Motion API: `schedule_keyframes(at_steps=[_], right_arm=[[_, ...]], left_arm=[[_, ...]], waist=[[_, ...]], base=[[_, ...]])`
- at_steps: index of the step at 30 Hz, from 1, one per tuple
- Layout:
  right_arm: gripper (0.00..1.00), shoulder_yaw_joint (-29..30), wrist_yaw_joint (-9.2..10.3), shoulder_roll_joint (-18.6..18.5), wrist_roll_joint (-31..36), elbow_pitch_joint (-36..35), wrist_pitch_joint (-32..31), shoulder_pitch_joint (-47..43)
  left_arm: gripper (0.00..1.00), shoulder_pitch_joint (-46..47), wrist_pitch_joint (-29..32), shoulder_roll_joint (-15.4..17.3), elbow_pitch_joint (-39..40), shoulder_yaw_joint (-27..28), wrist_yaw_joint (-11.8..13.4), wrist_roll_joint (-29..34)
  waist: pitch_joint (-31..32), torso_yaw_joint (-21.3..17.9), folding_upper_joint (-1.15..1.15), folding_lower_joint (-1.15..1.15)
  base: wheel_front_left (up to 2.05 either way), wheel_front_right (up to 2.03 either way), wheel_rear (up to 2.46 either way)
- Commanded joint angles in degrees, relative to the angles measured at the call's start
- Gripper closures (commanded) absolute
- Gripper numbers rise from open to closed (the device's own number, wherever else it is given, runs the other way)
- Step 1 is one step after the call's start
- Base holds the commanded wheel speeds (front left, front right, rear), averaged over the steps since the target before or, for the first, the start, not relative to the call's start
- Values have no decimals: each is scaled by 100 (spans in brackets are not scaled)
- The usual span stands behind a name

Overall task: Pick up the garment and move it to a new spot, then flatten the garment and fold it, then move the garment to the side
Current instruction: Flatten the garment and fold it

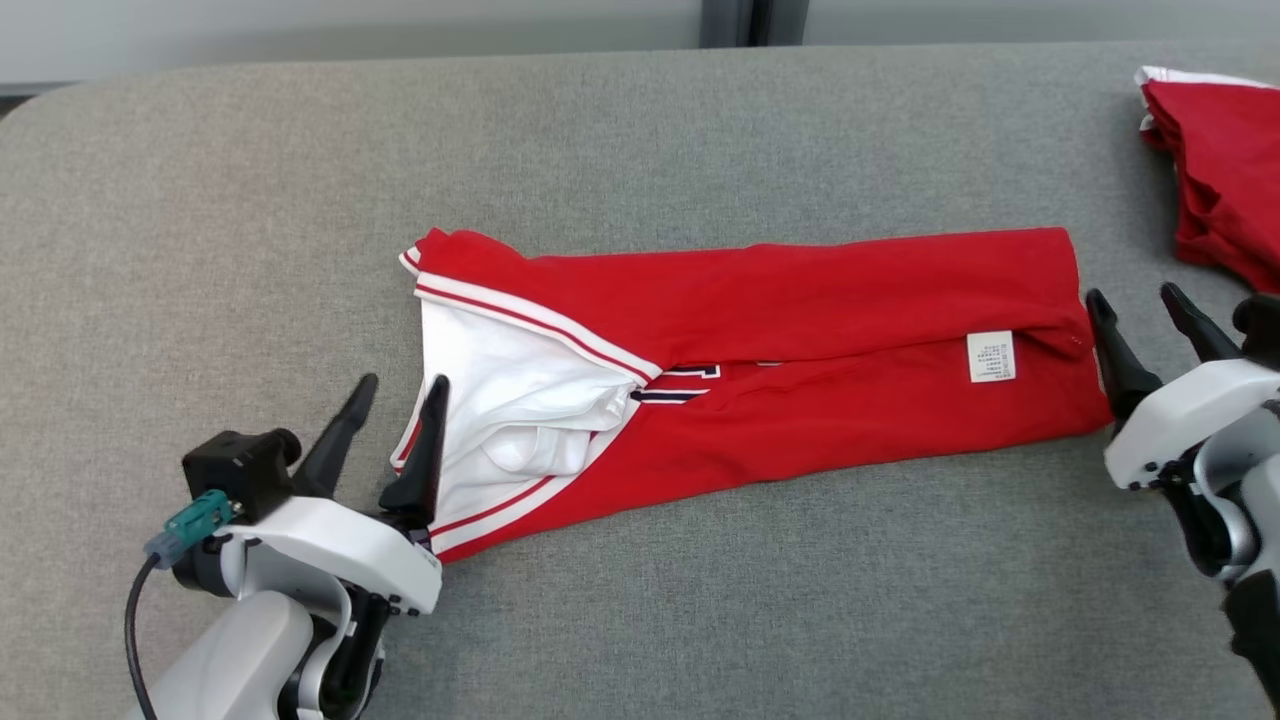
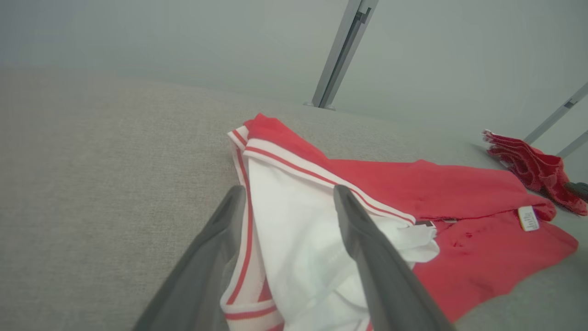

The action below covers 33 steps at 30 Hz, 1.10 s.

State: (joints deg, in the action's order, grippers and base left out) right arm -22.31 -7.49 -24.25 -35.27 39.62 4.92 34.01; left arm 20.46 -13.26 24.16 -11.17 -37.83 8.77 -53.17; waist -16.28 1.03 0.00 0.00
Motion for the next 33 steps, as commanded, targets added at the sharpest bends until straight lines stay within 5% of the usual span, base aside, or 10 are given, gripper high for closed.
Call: schedule_keyframes(at_steps=[1,8,17,25,33], right_arm=[[0,72,-1,120,174,18,354,-25],[0,239,0,852,1100,-174,1025,-213],[0,775,0,1647,2142,-2042,1033,-1073],[0,1058,0,1844,2378,-3141,1034,-1936],[0,1186,0,1860,2216,-3356,1035,-2825]], left_arm=[[0,-14,-76,-15,-7,122,105,100],[0,-195,-192,-327,237,924,302,677],[0,-826,-193,-1095,626,2171,-65,2014],[0,-1356,-188,-1662,741,2806,-444,2988],[0,-1981,-188,-2009,676,3129,-772,3647]], waist=[[104,-35,0,0],[446,-147,0,0],[781,-271,0,0],[1046,-265,0,0],[1448,-232,0,0]], base=[[0,0,0],[0,0,0],[0,0,0],[0,0,0],[0,0,0]])
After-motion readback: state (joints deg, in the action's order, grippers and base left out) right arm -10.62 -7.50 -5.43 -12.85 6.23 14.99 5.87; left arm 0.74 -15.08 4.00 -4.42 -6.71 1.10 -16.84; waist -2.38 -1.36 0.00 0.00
